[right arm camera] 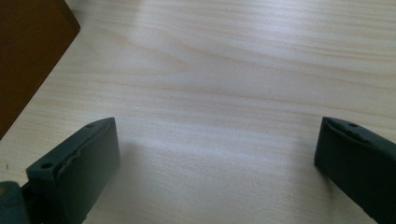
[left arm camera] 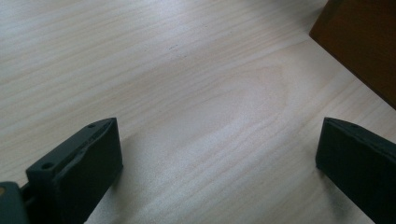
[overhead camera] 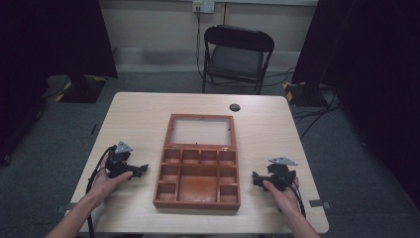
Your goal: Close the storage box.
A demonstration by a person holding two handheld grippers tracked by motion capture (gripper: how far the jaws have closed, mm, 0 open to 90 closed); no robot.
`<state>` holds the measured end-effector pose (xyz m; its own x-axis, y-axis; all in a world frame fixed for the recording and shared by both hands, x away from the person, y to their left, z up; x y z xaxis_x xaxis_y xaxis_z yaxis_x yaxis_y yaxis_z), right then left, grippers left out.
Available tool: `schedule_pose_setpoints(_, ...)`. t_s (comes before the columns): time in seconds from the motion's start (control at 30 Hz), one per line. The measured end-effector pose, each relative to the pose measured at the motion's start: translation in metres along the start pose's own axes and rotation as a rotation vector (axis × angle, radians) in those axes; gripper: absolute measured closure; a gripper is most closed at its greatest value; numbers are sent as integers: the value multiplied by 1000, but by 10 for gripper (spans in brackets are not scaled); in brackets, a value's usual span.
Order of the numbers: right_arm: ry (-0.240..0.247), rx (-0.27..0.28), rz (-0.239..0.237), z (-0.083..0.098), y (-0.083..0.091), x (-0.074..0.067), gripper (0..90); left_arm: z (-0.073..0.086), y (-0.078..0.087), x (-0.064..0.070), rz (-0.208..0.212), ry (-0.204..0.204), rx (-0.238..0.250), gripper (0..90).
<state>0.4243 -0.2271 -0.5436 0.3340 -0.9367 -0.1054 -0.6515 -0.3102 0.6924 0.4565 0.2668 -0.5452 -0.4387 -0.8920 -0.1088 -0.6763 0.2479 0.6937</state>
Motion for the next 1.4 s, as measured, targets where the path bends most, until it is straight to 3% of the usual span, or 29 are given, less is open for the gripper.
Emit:
schedule_pose_setpoints(0.13, 1, -1, -1, 0, 0, 0, 0, -2, 0, -1, 0, 0, -20, 14)
schedule_pose_setpoints(0.27, -7, -1, -1, 0, 0, 0, 0, -3, 3, -4, -17, 17, -7, 159)
schedule_pose_setpoints(0.33, -13, -41, -8, -1, 2, -1, 9, -3, 5, -9, -34, 44, -15, 171)
schedule_pose_setpoints(0.43, -10, -55, -50, -4, 6, -3, 131, -2, 7, -11, -38, 69, -33, 171)
schedule_pose_setpoints(0.47, 2, -58, -66, -6, 7, -4, 190, -3, 8, -12, -42, 77, -28, 172)
schedule_pose_setpoints(0.53, 34, -41, -81, -11, 10, -6, 121, -5, 11, -13, -41, 91, -23, 185)
schedule_pose_setpoints(0.6, 56, -42, -73, -13, 10, -7, 175, -6, 11, -14, -39, 83, -46, 219)
schedule_pose_setpoints(0.67, 83, -66, -88, -11, 9, -9, 143, -8, 13, -15, -13, 103, -58, 222)
schedule_pose_setpoints(0.73, 84, -99, -91, -8, 7, -11, 192, -9, 14, -16, -12, 132, -56, 224)
schedule_pose_setpoints(0.8, 74, -87, -123, -12, 7, -13, 182, -14, 18, -16, -10, 157, -34, 229)
schedule_pose_setpoints(0.83, 83, -82, -116, -15, 7, -13, 182, -14, 18, -16, -10, 157, -34, 235)
schedule_pose_setpoints(0.87, 87, -72, -120, -19, 8, -14, 181, -19, 22, -17, -18, 113, -52, 237)
schedule_pose_setpoints(0.9, 83, -64, -125, -22, 9, -14, 178, -24, 24, -17, -22, 107, -31, 237)
schedule_pose_setpoints(0.97, 83, -49, -116, -29, 10, -12, 178, -32, 29, -15, -22, 134, 20, 238)
schedule_pose_setpoints(1.03, 90, -45, -129, -35, 9, -13, 176, -35, 31, -12, -7, 141, 30, 244)
schedule_pose_setpoints(1.13, 78, -36, -166, -43, 10, -15, 185, -42, 33, -8, 4, 79, -1, 243)
schedule_pose_setpoints(1.23, 65, -19, -179, -52, 12, -12, 181, -51, 37, -7, 1, 101, 48, 249)
schedule_pose_setpoints(1.33, 43, -14, -185, -61, 14, -10, 186, -60, 37, -5, 33, 93, 36, 247)
schedule_pose_setpoints(1.4, 35, -9, -190, -68, 15, -10, 187, -67, 38, -4, 23, 93, 59, 255)
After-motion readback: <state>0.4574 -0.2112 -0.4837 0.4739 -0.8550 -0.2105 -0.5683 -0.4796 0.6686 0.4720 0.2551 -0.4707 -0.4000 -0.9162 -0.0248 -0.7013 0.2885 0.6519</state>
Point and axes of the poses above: each handheld gripper's, and its own axes: y roughly backward along the jaws, z roughly out of its underside, x roughly to its right, the point moved 6 cm from there along -y, roughly forward along the jaws, and after that the axes turned 9 degrees about -z, right-handed, at the moved point
